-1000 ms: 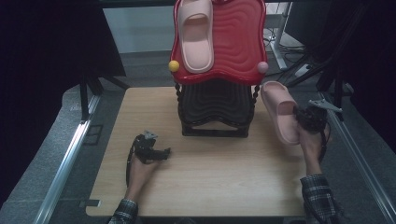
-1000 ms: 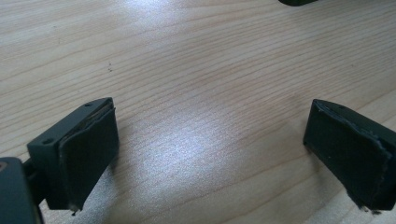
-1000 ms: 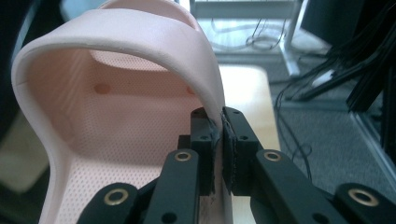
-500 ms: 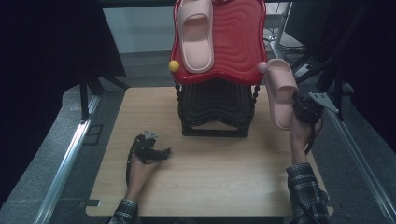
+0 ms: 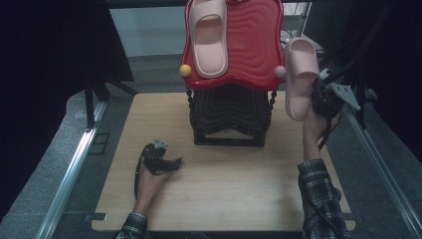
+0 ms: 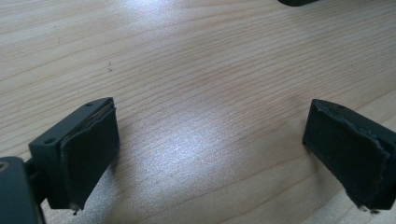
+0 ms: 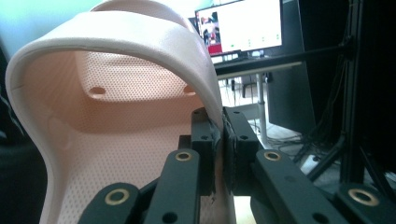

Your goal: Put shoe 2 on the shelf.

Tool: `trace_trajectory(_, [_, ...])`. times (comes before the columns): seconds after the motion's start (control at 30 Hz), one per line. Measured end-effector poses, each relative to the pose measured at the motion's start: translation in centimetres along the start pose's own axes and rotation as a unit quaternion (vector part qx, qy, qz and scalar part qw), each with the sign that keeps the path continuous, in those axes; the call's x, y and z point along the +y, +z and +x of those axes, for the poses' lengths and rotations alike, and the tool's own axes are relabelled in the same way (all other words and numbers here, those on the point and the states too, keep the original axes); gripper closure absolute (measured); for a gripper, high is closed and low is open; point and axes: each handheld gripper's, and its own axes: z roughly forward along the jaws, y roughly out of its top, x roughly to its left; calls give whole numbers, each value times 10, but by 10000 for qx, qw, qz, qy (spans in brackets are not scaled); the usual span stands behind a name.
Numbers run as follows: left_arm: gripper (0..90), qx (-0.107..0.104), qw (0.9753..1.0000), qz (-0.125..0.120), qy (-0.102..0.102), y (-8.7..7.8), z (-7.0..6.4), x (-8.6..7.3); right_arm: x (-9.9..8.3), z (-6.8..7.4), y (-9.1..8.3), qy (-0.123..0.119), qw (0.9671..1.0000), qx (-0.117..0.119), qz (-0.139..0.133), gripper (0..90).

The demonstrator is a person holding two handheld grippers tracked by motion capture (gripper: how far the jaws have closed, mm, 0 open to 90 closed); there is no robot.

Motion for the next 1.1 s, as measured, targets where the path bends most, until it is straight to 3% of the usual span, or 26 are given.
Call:
trace_trajectory(0.37, [34, 1, 10000, 0, 8, 0, 0, 0, 44, 20, 14, 193, 9995, 77, -223, 838])
trace_trajectory(0.6, [34, 7, 10000, -17, -11, 0, 0, 0, 65, 34, 21, 109, 9997, 63, -190, 837])
trace_trajectory(1.1, [34, 7, 10000, -12, -12, 0, 0, 0, 93, 35, 26, 108, 9997, -91, -199, 837])
